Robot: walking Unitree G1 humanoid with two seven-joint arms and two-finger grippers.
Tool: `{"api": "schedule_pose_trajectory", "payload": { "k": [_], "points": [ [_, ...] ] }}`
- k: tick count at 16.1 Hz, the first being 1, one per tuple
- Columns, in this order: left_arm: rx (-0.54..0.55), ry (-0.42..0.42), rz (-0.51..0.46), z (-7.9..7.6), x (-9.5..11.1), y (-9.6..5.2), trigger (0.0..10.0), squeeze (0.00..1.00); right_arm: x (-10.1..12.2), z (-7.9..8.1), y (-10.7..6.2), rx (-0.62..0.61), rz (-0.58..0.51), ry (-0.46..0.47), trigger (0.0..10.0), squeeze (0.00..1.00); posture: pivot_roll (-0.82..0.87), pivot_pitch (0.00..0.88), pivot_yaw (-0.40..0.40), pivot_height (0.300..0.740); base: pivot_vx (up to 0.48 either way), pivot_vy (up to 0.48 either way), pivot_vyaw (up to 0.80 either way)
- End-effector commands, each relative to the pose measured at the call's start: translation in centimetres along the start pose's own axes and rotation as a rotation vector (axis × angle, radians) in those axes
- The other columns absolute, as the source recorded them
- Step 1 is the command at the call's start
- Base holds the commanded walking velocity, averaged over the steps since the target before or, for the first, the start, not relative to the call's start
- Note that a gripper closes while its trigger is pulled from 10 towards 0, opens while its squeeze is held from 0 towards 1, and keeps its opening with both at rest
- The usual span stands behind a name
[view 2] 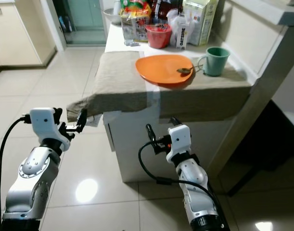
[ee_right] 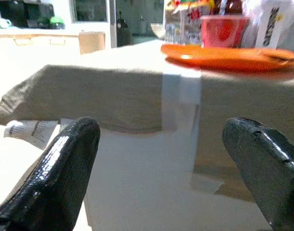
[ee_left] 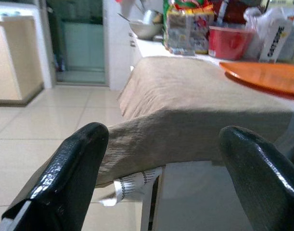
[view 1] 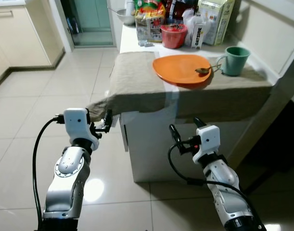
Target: Setting the table
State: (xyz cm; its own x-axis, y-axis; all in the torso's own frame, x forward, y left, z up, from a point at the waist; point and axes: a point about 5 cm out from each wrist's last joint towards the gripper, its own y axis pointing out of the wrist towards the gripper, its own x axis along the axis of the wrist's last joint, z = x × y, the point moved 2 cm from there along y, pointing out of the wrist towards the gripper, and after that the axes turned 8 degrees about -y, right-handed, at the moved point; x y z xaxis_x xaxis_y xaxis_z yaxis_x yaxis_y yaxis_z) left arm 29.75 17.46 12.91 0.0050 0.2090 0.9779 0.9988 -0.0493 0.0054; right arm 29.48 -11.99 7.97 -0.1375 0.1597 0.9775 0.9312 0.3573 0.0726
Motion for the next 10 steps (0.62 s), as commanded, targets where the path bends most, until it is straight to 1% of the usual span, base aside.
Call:
{"api": "schedule_pose_trajectory", "payload": {
  "k": [1, 6, 10],
  "points": [
    [-0.008, -0.001, 0.002, -0.38, -0.03, 0.17, 10.0, 0.00, 0.00, -0.43, -0.07, -0.006, 0.002, -0.002, 10.0, 0.00, -0.11, 0.000, 0.052, 0.740, 0.266, -0.394, 0.00],
    [-0.012, -0.003, 0.005, -0.54, -0.15, 0.24, 10.0, 0.00, 0.21, -0.55, -0.05, -0.006, -0.006, -0.003, 10.0, 0.00, -0.11, 0.000, 0.050, 0.740, 0.292, -0.377, 0.00],
    [-0.005, -0.001, 0.001, -0.42, -0.04, 0.46, 10.0, 0.00, 0.14, -0.59, 0.02, -0.011, -0.005, -0.001, 10.0, 0.00, -0.11, 0.000, 0.053, 0.740, 0.360, -0.312, 0.00]
  ]
}}
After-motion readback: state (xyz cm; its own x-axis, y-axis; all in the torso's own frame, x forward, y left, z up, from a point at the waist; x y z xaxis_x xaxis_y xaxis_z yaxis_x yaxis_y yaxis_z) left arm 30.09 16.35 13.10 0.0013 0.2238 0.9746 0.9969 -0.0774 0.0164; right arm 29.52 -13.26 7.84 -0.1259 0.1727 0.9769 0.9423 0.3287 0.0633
